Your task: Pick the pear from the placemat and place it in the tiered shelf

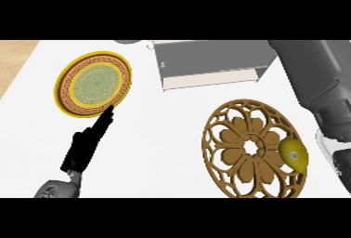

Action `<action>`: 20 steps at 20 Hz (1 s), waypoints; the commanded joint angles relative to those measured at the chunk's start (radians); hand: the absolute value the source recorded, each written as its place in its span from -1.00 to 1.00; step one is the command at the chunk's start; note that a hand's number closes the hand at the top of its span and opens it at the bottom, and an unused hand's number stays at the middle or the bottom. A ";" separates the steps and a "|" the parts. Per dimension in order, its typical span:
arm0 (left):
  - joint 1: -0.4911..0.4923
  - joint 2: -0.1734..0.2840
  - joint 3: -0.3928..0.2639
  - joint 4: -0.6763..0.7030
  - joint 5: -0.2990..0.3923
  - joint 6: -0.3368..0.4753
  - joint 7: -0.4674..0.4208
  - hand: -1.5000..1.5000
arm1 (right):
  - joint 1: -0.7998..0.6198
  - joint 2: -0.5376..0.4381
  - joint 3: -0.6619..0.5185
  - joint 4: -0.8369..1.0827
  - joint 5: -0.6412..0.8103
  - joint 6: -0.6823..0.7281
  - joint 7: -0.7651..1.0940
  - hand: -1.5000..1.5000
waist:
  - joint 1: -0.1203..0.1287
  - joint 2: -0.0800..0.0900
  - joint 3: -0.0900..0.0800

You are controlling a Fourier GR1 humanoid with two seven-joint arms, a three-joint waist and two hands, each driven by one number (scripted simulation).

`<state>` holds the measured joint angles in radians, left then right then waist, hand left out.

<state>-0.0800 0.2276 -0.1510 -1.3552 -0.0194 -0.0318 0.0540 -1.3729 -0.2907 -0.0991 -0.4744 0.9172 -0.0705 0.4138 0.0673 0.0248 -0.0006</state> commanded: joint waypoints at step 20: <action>0.010 0.004 0.024 0.023 -0.001 -0.009 -0.011 0.00 | -0.020 0.053 -0.547 0.021 -0.495 -0.463 -0.331 -1.00 | -0.016 -0.006 0.000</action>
<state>-0.0742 0.2304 -0.1365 -1.3492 -0.0191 -0.0454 0.0384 -1.3705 -0.2246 -0.6154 -0.4293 0.4313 -0.3919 0.1053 0.0691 0.0269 0.0005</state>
